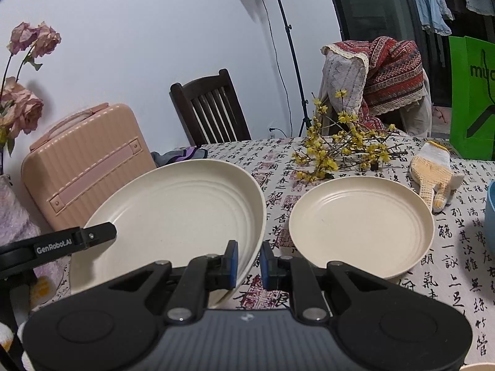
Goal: Organize plates and bowls
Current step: 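Lift the cream plate with both grippers and tilt it up on edge, then carry the held cream plate with both grippers toward the blue bowls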
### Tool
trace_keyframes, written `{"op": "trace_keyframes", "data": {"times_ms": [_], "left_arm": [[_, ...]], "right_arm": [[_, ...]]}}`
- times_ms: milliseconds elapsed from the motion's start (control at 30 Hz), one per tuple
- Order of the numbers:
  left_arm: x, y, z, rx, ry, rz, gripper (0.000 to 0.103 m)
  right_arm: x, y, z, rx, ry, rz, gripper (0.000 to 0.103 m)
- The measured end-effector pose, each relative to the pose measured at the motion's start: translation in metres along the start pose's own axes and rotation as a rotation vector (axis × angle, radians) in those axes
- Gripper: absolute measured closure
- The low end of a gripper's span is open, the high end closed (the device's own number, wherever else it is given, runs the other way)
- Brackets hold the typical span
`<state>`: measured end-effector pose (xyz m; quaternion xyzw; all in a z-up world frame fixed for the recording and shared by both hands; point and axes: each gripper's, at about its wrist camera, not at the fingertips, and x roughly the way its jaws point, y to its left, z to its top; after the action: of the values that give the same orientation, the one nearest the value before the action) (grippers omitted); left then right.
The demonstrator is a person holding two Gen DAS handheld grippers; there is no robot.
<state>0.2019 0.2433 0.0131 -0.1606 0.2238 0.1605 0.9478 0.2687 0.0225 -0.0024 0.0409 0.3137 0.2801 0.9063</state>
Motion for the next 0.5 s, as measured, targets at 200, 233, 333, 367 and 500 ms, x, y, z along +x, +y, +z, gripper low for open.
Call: {"op": "trace_keyframes", "data": {"times_ms": [200, 233, 333, 367, 500], "left_arm": [[-0.009, -0.006, -0.004, 0.008, -0.006, -0.007, 0.082], [-0.011, -0.007, -0.005, 0.01, -0.007, -0.008, 0.082], [-0.015, -0.009, -0.006, 0.013, -0.01, -0.01, 0.082], [-0.017, -0.01, -0.007, 0.013, -0.01, -0.011, 0.082], [-0.023, -0.013, -0.011, 0.017, -0.014, -0.015, 0.082]], "right_arm": [[-0.01, -0.003, -0.004, 0.002, -0.008, -0.002, 0.088], [-0.012, -0.003, -0.005, 0.003, -0.009, -0.002, 0.088], [-0.017, -0.005, -0.006, 0.004, -0.014, -0.003, 0.088], [-0.019, -0.005, -0.007, 0.003, -0.016, -0.004, 0.088], [-0.027, -0.007, -0.011, 0.004, -0.021, -0.006, 0.088]]}}
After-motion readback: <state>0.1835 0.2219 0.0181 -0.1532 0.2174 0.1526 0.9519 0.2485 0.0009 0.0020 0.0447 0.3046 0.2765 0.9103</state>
